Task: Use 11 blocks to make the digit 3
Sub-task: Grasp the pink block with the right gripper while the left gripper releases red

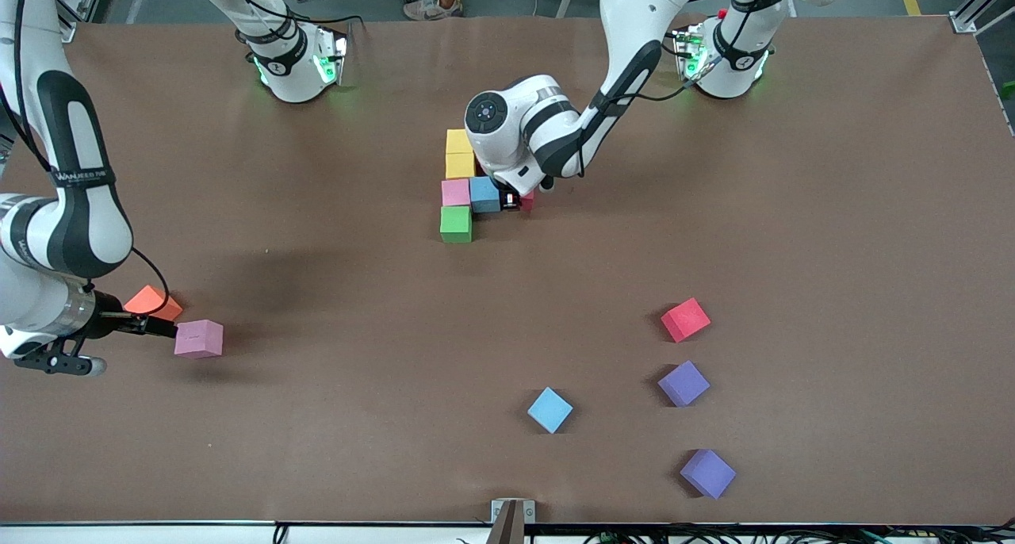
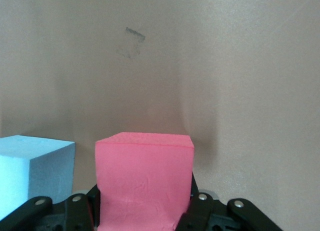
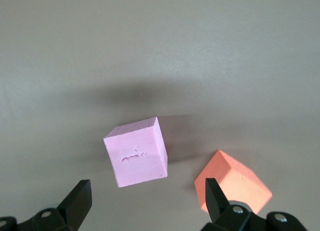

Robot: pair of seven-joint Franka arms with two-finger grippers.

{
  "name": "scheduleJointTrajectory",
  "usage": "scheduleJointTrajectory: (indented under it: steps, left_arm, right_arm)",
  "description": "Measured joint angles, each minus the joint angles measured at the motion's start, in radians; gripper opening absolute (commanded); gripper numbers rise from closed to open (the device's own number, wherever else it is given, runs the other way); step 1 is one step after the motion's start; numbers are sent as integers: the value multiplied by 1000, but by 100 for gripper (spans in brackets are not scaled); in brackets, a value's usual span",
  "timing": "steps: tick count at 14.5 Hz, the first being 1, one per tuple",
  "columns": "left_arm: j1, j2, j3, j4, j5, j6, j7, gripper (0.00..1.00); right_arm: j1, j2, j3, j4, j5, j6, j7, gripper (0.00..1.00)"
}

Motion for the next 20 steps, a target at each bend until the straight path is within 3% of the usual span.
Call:
scheduleJointTrajectory:
  steps: [9,14,16,17,18,20]
  left_arm:
    - [-10,21,2,35,18,3,-10,20]
    - [-12,22,3,36,19,3,-23,20]
    - [-12,22,3,36,19,3,-23,46]
    - [-12,22,3,36,19,3,-23,85]
    - [-12,23,3,37,19,3,-23,100]
    - [-12,25,3,37,19,3,-20,100]
  right_arm:
    - [7,68,16,46,-3,4,-60,100]
    - [15,88,18,49,-66,22,-66,100]
    - [21,90,18,49,-66,26,-66,100]
    - [21,92,18,49,-66,32,-66,100]
    - [21,97,17,49,-66,43,-66,100]
    - [20,108,16,49,-66,58,-66,100]
